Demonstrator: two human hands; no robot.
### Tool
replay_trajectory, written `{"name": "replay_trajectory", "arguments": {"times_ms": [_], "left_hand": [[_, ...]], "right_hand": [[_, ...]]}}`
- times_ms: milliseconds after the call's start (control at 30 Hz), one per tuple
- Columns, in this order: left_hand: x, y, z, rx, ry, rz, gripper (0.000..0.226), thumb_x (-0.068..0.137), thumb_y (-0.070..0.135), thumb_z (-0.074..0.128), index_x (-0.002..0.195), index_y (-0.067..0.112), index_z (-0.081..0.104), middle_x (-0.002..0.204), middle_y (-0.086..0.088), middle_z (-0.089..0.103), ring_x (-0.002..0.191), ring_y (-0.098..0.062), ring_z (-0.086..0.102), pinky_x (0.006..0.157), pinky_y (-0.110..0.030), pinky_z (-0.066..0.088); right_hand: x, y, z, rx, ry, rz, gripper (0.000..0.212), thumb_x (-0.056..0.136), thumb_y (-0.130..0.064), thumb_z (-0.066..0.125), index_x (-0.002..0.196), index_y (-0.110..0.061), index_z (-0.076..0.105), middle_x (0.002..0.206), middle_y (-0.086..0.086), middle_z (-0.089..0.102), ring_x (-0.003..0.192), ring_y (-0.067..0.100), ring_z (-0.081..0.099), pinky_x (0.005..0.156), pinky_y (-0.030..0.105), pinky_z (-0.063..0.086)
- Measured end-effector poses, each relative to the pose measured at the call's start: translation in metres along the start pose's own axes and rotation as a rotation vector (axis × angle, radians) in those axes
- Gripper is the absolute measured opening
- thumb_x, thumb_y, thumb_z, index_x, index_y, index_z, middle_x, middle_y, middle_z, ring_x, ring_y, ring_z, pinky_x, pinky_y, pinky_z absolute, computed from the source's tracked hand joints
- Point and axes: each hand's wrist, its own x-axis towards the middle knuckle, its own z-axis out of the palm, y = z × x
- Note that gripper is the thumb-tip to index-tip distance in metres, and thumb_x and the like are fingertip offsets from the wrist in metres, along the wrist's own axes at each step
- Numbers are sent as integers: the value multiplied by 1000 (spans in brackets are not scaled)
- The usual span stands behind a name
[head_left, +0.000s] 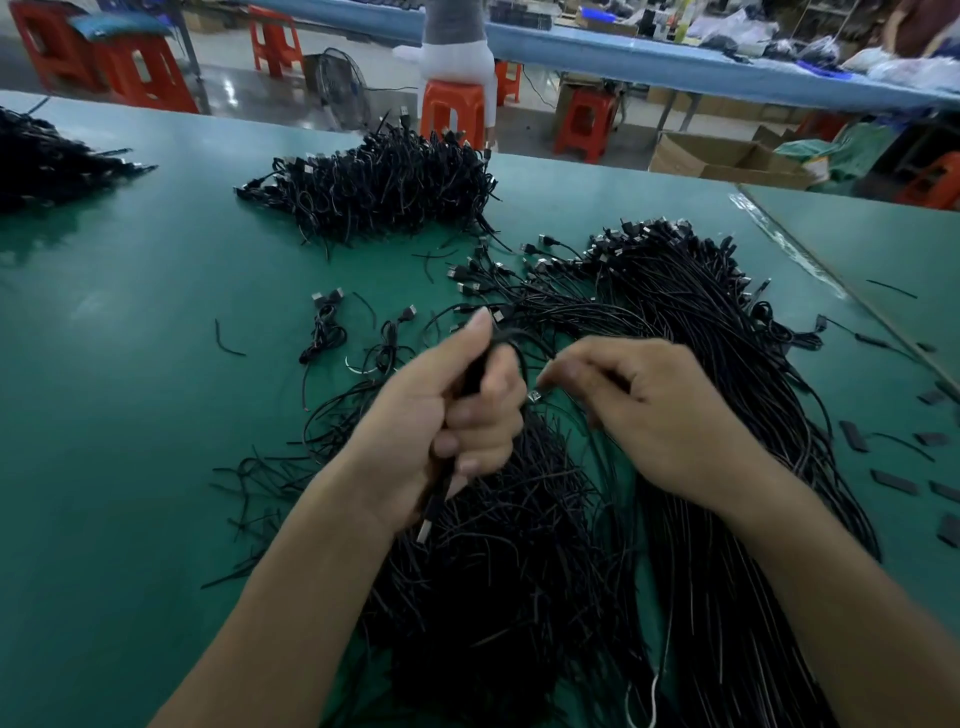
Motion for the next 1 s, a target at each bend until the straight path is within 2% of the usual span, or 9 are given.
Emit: {"name": "replay_trajectory", "arguments": {"times_ms": [100,167,233,300,367,467,700,833,1000], "left_hand": [[4,1,-3,-188,109,174,50,104,37,38,73,16,72,54,10,49,41,0,45,47,-17,49],[7,-1,-5,-179,226,297,46,100,37,42,89,12,78,72,3,68,62,-5,66,65,-22,57],[9,-6,-7,-49,312,379,42,95,37,45,108,8,73,101,-7,76,95,-16,74,82,-27,58],[10,-11,-9,182,417,423,42,94,37,46,118,8,67,113,-9,75,109,-21,70,91,-31,57],[8,-14,-9,505,486,406,36,99,34,45,115,12,68,107,-5,76,102,-18,72,89,-30,58],[1,-11,0,879,358,163,40,105,31,41,82,26,73,70,3,72,61,-7,66,60,-22,53],[-3,-8,9,755,207,-76,62,106,46,34,60,18,66,43,5,39,38,-10,36,46,-22,38],[-8,-2,5,631,69,-92,58,103,51,38,55,20,48,47,6,27,40,-10,25,44,-19,35],[-7,-4,2,491,34,-122,52,101,48,42,55,23,42,51,3,43,41,-10,39,49,-23,47]], "right_hand": [[-7,3,12,-75,-170,83,19,98,-44,53,90,-41,70,62,-5,62,47,24,49,45,40,46],[-12,0,19,-97,-268,68,29,97,-52,48,83,-32,65,60,-5,57,46,17,46,47,38,45],[-17,-8,23,-113,-316,14,40,93,-57,39,77,-25,56,64,-4,55,50,13,47,51,37,44],[-19,-15,24,-128,-338,-36,36,95,-52,39,73,-25,50,70,-8,54,58,13,50,55,33,43],[-19,-20,20,-128,-342,-72,33,100,-39,46,71,-25,50,72,-9,54,66,13,53,58,25,41],[-15,-20,6,-121,-244,-125,23,98,-30,57,77,-25,65,74,-13,57,71,7,57,63,16,41],[-12,-15,0,139,49,-163,12,84,-21,78,79,-23,67,72,-10,69,66,12,65,62,20,50],[-4,-9,1,365,-143,-72,16,86,-32,74,85,-20,63,95,-6,71,91,7,68,81,26,54],[-1,-6,0,401,-206,-52,19,83,-39,69,87,-22,62,83,8,66,76,27,65,74,52,57]]}}
